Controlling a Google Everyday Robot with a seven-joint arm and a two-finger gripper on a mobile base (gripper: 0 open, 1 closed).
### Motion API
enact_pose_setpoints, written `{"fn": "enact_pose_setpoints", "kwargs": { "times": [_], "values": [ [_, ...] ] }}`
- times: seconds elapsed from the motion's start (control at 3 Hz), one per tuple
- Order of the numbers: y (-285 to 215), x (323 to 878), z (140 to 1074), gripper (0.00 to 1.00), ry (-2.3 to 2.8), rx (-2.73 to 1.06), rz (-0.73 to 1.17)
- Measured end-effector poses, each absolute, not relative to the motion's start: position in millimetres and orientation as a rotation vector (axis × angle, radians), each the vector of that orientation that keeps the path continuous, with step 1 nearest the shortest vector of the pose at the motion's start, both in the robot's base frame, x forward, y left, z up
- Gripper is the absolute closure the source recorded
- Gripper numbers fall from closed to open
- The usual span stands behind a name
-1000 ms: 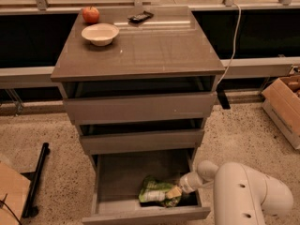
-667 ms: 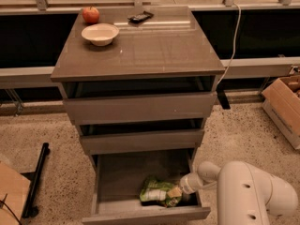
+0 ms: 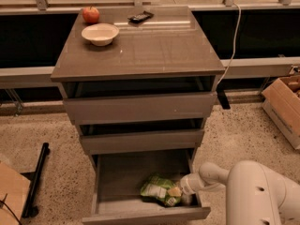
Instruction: Pick green rice chip bag from bottom drawer and place on counter
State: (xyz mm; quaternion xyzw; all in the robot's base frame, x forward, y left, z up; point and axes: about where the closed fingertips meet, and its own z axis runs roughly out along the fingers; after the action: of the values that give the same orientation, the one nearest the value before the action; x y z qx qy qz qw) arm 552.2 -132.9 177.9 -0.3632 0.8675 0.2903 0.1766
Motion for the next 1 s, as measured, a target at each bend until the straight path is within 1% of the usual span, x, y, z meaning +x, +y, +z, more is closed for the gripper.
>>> {"fn": "enact_pose_setpoints", "kwargs": {
  "times": [0.33, 0.67, 1.0],
  "values": [
    [-135, 548, 228, 1.00, 2.380, -1.037, 0.847],
    [-149, 541, 312, 1.00, 2.273, -1.136, 0.863],
    [-171, 517, 430, 1.00, 2.090, -1.378, 0.880]
  ]
}}
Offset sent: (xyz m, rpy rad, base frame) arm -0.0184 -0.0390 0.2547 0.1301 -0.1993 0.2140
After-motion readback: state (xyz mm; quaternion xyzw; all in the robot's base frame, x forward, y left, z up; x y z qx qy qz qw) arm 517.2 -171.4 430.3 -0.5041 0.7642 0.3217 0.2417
